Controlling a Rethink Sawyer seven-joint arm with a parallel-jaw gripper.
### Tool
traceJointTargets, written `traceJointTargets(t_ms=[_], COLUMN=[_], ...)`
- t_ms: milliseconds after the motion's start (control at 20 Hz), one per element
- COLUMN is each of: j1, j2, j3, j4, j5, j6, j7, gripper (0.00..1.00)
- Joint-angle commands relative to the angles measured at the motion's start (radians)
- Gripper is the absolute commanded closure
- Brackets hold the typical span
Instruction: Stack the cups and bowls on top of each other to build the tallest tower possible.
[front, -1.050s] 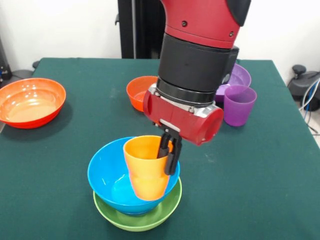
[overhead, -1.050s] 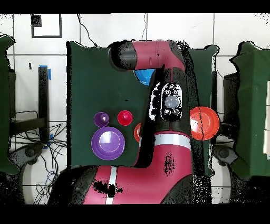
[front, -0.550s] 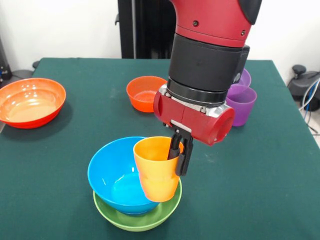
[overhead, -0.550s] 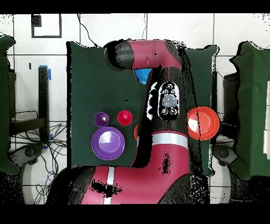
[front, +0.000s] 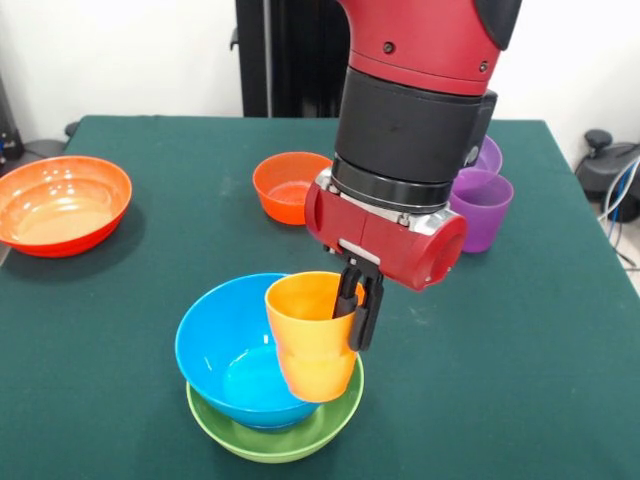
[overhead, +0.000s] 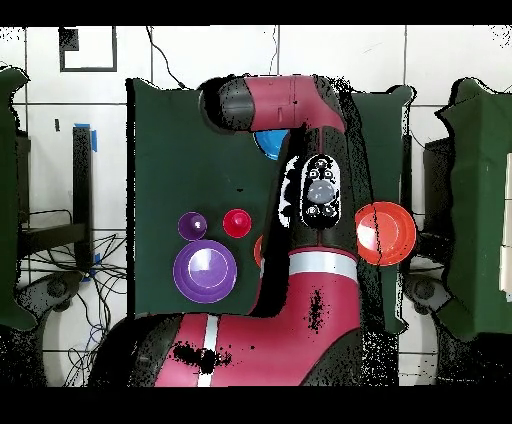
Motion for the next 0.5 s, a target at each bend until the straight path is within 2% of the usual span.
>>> traceJointTargets(t_ms=[50, 500], j1=[-0.005, -0.01], j2=[0.026, 0.025], j3=[0.085, 0.098], j4=[0.09, 0.116], j5=[-0.034, -0.032], j6=[0.133, 0.118], j7=[-0.246, -0.249], gripper=[1.0, 1.0])
